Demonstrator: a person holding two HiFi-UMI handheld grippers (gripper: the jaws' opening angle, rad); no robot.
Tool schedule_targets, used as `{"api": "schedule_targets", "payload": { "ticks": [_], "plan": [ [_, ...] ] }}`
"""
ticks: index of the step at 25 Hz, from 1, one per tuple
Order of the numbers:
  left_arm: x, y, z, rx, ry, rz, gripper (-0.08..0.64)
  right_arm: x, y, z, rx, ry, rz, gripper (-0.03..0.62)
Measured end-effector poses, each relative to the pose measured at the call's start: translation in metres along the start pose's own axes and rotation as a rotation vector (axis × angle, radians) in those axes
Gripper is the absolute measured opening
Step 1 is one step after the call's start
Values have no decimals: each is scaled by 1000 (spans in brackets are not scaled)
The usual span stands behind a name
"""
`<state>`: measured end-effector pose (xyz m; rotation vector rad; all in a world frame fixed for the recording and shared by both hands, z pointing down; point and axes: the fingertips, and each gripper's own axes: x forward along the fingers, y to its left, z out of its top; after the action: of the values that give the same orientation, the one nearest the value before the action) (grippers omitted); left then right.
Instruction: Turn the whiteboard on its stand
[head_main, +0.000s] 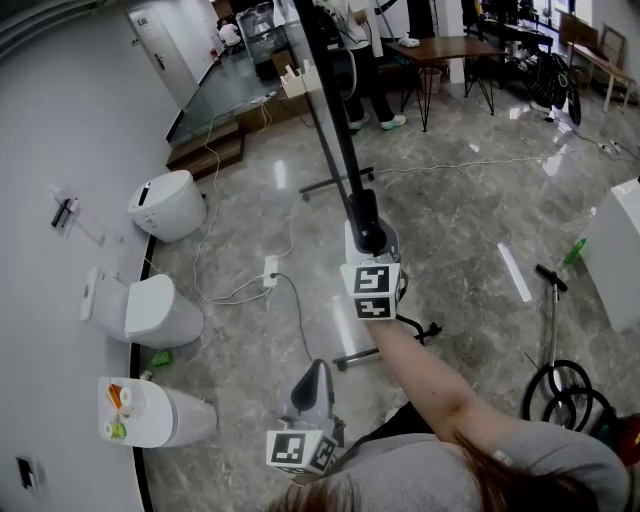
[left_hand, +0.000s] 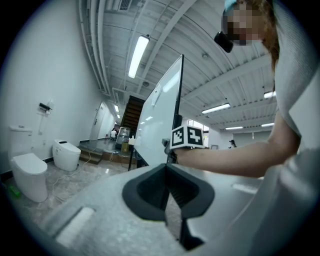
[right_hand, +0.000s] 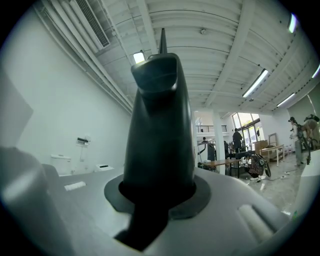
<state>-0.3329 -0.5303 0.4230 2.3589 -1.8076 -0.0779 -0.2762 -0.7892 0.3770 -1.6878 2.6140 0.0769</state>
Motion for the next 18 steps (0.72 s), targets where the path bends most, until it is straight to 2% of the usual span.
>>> {"api": "schedule_targets", "payload": {
  "ticks": [18],
  "plan": [
    [1, -18, -6, -5, -1, -79, -5, -28, 7, 2, 10, -10, 4, 91]
  ]
}}
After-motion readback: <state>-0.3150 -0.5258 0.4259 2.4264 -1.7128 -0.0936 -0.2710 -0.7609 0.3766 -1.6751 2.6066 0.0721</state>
